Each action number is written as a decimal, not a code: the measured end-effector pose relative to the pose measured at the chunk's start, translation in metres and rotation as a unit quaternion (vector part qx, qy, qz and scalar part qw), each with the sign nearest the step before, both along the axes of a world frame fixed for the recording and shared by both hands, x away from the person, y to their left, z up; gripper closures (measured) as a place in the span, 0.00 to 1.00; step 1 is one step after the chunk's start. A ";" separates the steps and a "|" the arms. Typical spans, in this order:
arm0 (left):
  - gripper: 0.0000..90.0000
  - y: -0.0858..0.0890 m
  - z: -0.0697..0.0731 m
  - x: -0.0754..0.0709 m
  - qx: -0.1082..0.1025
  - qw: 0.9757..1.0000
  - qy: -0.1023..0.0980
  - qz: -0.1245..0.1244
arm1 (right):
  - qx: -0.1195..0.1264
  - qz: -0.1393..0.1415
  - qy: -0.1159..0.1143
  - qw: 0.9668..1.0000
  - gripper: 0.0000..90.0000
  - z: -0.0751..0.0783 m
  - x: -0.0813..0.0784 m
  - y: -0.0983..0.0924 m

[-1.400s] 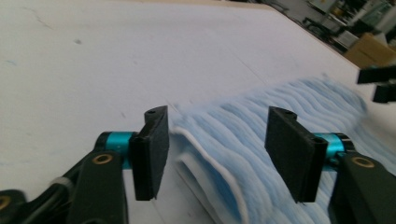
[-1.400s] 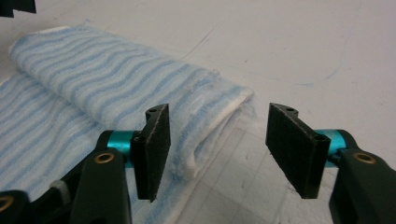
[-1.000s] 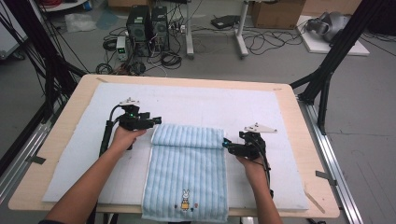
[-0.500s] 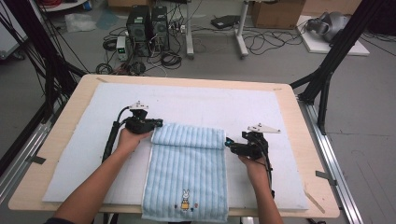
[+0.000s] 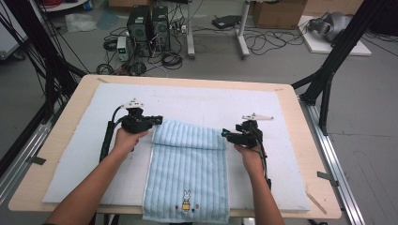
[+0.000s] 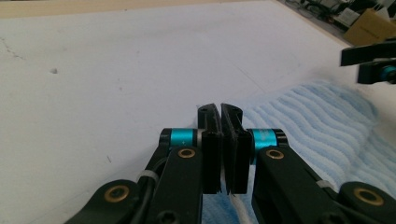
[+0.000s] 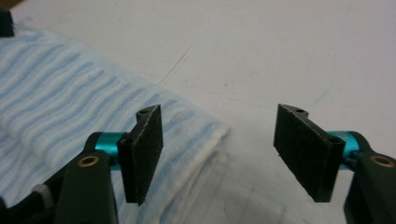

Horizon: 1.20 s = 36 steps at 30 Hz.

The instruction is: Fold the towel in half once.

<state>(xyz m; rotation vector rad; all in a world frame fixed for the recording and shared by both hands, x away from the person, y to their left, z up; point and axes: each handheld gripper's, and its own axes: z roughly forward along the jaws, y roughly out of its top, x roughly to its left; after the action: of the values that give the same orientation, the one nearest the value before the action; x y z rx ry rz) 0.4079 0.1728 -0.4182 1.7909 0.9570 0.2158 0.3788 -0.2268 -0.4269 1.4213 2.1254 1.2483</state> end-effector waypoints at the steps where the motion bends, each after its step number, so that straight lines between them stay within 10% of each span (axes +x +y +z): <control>1: 0.96 0.000 0.000 -0.001 0.000 1.000 -0.002 -0.001 | -0.004 0.006 0.004 1.000 0.40 -0.001 0.004 0.004; 7: 0.96 0.001 -0.001 -0.003 -0.004 1.000 0.002 -0.003 | -0.048 0.042 0.026 0.998 0.49 -0.004 0.027 0.032; 14: 0.96 0.001 0.002 -0.005 -0.005 1.000 -0.001 -0.010 | -0.069 0.083 0.044 0.993 0.93 -0.010 0.033 0.038; 27: 0.96 0.007 0.016 -0.020 -0.031 0.999 -0.021 -0.014 | -0.064 0.087 -0.056 0.993 0.92 0.021 0.005 0.031; 36: 0.96 0.014 0.010 -0.058 -0.042 0.998 -0.030 -0.029 | -0.058 0.105 -0.076 0.990 0.90 0.028 -0.034 0.029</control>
<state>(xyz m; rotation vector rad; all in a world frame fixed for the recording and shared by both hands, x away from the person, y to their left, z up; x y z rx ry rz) 0.3504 0.1864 -0.4078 1.7239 0.8597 0.1892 0.3443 -0.1980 -0.3987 1.0415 2.2464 1.2388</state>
